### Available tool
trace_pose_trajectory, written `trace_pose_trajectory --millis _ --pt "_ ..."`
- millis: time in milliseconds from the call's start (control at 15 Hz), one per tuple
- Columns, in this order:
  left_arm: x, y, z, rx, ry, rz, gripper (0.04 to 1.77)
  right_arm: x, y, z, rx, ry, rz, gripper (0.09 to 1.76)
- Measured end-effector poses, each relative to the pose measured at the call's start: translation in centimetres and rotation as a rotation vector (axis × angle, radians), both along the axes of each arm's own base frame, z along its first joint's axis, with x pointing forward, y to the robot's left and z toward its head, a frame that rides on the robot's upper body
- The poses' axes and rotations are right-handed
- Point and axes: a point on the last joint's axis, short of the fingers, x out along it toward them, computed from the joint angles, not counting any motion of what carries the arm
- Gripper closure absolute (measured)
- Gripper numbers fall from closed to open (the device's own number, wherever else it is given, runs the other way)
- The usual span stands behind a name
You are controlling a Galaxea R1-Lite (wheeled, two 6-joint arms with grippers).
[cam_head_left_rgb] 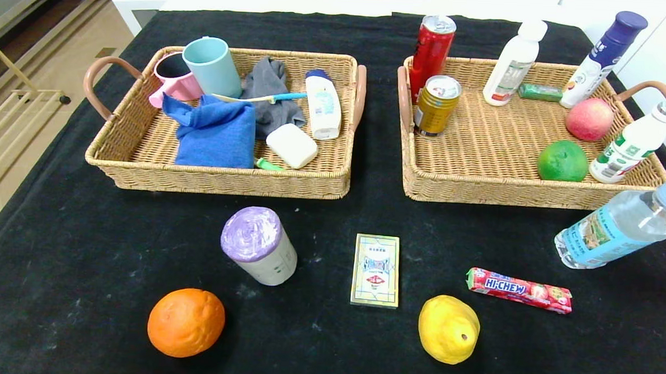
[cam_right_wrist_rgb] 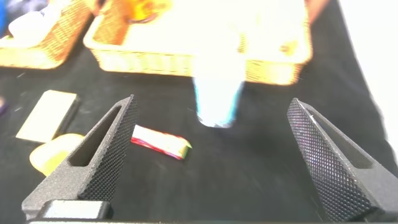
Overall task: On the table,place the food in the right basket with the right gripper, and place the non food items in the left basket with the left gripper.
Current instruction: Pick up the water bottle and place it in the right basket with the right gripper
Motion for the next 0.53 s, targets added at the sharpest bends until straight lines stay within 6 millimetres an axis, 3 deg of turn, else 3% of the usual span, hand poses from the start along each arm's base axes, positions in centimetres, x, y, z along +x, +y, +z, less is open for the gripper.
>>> trace_pose_trajectory --millis 267,533 --pt "3.4 -1.7 1.6 0.02 0.069 -0.213 0.05 3.3 1.6 1.4 -0.02 0.062 0.19 0.09" --pt "6.4 -4.4 2.0 0.05 0.144 -0.373 0.05 6.3 3.4 2.7 -0.013 0.05 0.27 0.09"
